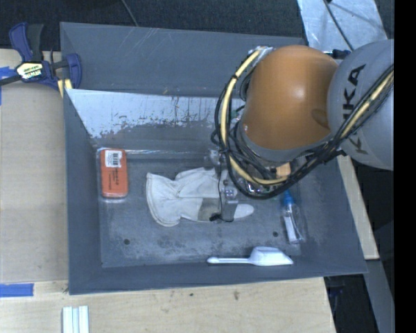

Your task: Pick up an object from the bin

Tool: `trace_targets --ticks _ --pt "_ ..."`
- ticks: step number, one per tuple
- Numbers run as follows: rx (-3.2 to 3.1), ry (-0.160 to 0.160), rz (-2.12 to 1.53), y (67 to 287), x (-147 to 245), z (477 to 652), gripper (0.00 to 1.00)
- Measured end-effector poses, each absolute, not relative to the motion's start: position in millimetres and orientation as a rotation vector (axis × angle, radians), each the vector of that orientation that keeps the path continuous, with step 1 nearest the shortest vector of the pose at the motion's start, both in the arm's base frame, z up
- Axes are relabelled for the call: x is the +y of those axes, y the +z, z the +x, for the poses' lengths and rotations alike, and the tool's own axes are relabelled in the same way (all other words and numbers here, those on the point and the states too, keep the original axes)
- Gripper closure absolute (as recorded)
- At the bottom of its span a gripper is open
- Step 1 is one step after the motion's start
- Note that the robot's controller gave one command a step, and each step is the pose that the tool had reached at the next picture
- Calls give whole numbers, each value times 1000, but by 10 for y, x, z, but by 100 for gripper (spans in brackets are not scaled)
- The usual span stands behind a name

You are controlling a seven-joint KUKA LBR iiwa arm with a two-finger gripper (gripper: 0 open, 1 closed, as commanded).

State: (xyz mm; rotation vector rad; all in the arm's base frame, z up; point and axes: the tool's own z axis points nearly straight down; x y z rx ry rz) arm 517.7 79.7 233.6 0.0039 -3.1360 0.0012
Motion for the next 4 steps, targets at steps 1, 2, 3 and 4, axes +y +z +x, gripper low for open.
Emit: trace_targets --ticks 1,2,3,4 --pt "-3145 -1 -1 2382 794 5193 0" --pt "-3146 0 144 1705 636 5508 0" --pt "-3148 -1 43 889 435 5863 0" --pt "-3138 -6 223 552 374 5957 0"
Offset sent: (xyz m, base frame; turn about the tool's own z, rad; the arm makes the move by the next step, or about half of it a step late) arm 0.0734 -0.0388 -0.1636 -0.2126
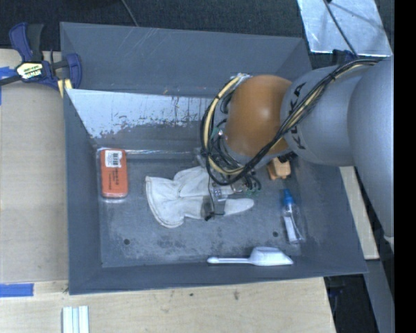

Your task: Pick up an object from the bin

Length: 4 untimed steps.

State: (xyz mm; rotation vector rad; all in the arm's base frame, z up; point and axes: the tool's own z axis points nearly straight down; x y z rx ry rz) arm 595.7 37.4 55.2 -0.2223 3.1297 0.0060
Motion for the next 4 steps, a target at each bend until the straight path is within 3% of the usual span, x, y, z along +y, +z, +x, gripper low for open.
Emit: trace_targets --ticks 1,2,4 --pt "3136 2 -71 647 248 5907 0" --pt "3140 0 -57 707 101 5720 100" --pt "3139 0 -56 732 101 5716 100"
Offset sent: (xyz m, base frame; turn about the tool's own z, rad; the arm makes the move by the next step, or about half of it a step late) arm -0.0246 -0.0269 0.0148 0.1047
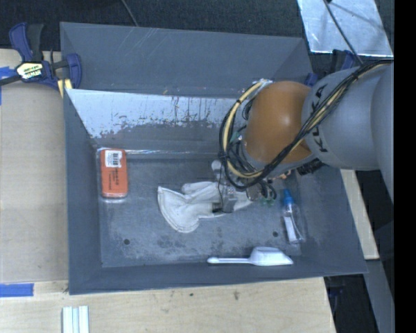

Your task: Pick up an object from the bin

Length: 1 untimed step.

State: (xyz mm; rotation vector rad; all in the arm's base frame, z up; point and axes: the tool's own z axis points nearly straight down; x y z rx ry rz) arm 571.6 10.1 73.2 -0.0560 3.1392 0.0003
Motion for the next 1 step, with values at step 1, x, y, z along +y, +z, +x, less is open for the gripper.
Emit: trace_targets --ticks 1 --pt "3138 0 -56 786 100 5721 100"
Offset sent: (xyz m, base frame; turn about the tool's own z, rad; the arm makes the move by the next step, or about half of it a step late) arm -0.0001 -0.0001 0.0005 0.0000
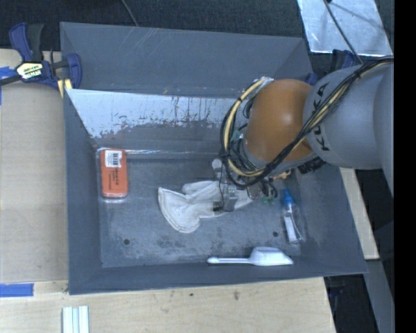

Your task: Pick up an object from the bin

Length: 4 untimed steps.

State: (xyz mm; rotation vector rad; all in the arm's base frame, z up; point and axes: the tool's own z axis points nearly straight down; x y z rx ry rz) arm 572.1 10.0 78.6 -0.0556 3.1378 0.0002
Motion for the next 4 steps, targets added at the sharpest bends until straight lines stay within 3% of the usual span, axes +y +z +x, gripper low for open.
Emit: trace_targets --ticks 2,4 --pt "3143 0 -55 876 100 5709 100" --pt "3140 -1 -55 1299 99 5715 100"
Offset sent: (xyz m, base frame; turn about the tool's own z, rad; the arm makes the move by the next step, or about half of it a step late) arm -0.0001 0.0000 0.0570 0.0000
